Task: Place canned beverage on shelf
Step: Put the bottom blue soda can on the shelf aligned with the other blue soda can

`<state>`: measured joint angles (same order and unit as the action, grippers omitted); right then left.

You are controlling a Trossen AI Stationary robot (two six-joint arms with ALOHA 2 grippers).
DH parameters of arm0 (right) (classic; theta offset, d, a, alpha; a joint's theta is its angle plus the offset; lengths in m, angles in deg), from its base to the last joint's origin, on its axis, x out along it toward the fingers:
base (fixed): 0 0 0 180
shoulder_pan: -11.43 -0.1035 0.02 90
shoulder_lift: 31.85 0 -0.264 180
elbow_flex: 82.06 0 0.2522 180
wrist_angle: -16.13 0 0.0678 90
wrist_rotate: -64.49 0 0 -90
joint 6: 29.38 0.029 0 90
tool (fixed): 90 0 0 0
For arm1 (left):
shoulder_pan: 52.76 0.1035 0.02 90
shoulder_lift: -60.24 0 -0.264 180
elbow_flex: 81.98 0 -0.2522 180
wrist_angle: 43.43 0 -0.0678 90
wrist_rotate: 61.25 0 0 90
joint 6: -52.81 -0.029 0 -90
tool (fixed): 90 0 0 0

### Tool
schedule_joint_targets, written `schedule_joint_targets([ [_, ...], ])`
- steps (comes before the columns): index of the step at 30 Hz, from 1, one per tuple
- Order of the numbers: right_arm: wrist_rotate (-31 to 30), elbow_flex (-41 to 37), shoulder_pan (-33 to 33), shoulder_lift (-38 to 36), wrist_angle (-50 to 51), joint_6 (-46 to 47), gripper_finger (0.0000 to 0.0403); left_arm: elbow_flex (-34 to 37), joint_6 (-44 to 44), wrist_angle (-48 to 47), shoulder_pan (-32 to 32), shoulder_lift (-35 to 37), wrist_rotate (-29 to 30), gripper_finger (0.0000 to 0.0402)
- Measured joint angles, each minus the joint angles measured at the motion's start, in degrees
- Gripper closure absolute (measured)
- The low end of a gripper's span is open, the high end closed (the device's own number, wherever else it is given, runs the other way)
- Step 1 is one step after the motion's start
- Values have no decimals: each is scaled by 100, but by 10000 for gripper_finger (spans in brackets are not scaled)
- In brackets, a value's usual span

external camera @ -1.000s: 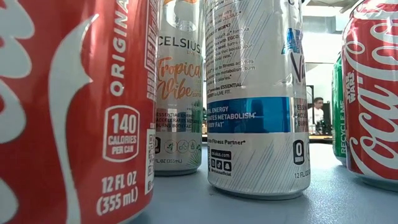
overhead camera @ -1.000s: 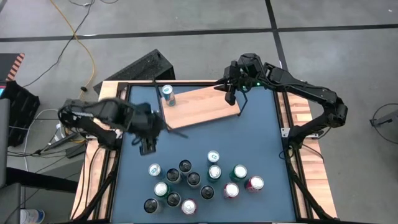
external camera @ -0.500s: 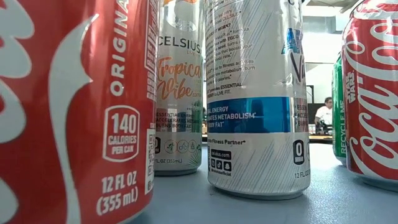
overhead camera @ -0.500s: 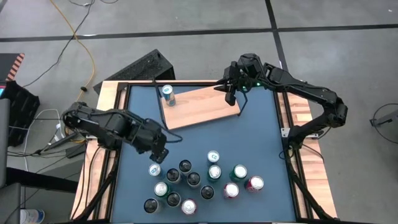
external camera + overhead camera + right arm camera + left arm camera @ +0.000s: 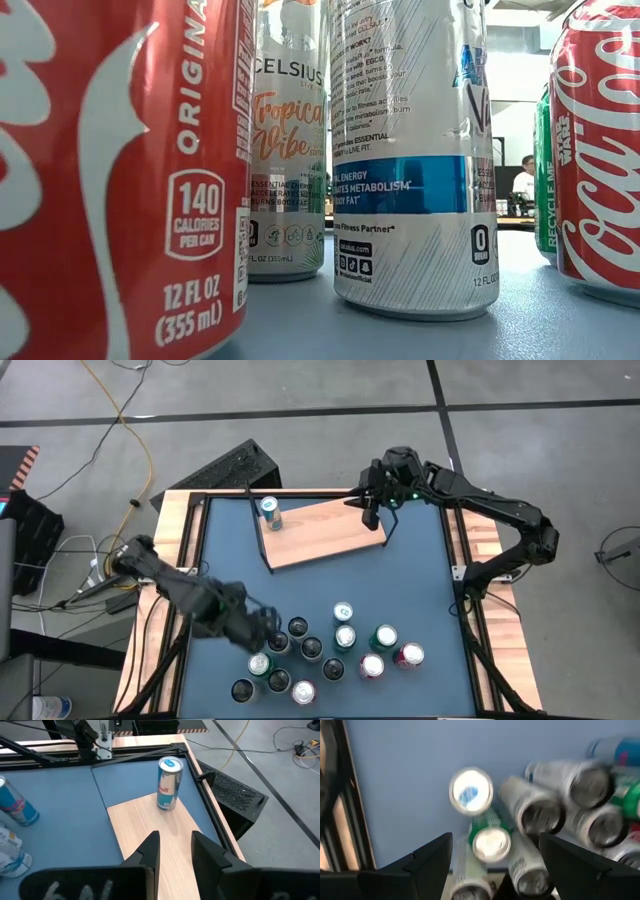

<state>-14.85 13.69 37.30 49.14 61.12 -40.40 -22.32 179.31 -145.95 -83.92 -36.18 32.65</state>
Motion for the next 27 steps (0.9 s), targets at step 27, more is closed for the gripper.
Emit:
schedule_joint_targets([
  [27, 2, 0, -149, 0, 56, 194, 308, 2, 1366, -112, -150, -485, 604, 118],
])
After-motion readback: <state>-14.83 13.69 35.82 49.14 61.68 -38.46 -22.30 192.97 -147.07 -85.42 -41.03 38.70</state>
